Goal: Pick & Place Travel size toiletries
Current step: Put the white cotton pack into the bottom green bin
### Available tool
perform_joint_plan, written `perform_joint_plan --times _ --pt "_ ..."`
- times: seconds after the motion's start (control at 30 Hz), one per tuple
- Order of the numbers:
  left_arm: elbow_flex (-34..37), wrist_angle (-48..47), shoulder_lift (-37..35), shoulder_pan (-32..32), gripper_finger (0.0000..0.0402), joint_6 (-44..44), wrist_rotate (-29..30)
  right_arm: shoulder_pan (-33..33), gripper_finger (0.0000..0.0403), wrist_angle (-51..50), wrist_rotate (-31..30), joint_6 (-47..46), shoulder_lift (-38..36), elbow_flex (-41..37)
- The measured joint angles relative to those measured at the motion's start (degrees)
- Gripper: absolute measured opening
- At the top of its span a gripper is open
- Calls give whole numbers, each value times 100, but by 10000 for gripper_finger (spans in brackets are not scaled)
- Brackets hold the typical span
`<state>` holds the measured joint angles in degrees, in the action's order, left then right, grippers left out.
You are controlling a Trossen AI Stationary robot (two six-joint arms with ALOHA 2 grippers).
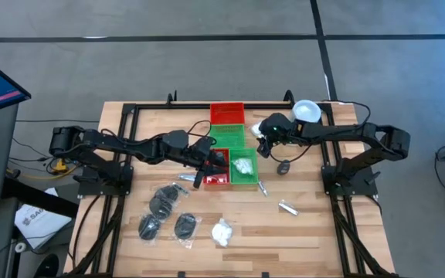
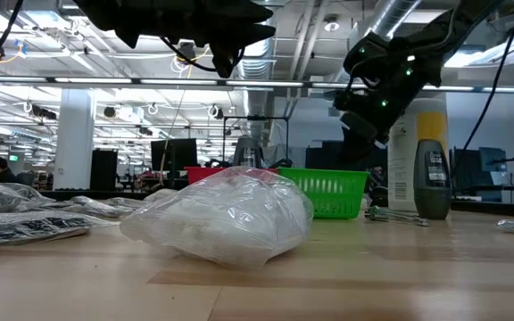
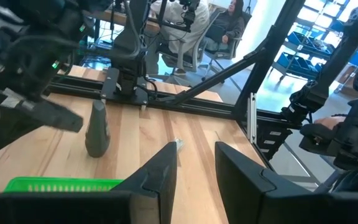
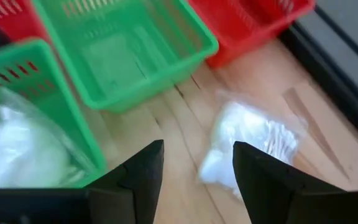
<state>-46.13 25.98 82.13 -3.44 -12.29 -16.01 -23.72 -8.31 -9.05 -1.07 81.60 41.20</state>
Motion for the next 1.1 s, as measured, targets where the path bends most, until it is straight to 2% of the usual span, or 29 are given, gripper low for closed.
perform_joint_plan --times 0.27,0.53,0.73,0.9,1.1 --pt "0 -2 0 0 100 0 -2 -199 182 -245 -51 152 1003 654" --pt "0 -15 0 0 100 0 -4 -237 180 -1652 -269 405 2102 1832" --pt "0 -23 0 0 100 2 -9 -236 163 -1837 -375 406 2363 2157" --pt "0 -31 0 0 100 2 -9 -257 119 -1907 -388 360 2367 2187" --pt "0 -33 0 0 100 3 -10 -309 13 -2135 -358 368 2367 2187"
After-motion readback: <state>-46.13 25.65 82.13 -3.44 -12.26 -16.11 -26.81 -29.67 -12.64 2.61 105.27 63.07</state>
